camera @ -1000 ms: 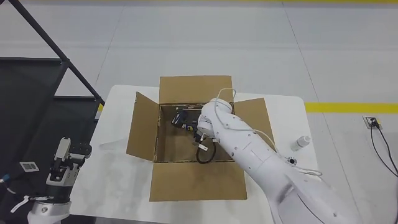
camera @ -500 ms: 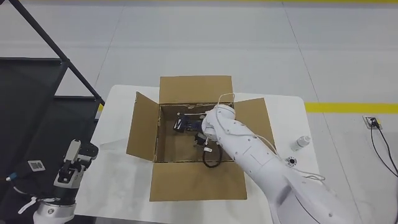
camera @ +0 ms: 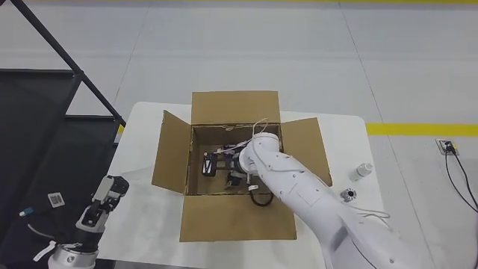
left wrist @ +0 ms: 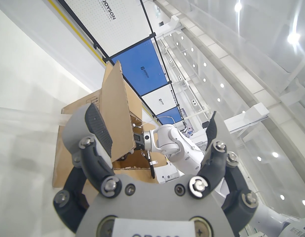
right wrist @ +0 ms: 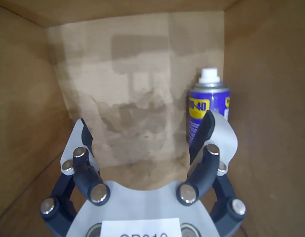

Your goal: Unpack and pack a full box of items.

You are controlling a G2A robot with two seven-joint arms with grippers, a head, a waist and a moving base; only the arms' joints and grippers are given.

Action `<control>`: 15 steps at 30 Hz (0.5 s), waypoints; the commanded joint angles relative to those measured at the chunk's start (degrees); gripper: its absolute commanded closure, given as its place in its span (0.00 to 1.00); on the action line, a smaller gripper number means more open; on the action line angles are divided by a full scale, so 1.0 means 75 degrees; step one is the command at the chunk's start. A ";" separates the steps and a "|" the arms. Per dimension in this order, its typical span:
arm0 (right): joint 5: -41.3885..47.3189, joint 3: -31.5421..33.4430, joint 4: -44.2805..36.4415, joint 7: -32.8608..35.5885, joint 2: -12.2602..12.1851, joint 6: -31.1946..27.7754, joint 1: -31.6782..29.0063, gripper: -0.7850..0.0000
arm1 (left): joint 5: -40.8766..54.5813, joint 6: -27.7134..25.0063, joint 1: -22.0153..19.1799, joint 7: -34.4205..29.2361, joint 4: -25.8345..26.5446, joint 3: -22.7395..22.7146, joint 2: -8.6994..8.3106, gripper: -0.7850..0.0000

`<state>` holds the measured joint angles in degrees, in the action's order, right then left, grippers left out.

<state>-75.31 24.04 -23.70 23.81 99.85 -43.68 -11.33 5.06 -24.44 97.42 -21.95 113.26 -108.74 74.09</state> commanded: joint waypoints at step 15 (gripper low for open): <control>-0.0218 0.0160 -0.1423 -0.0151 -0.0010 0.0479 -0.0472 0.00 | 0.0170 -0.0091 -0.0021 0.0070 -0.0096 -0.0061 -0.0051 0.00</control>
<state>-76.96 25.06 -34.04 22.71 99.74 -40.62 -14.74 6.08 -24.95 97.14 -21.45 112.57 -109.01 73.72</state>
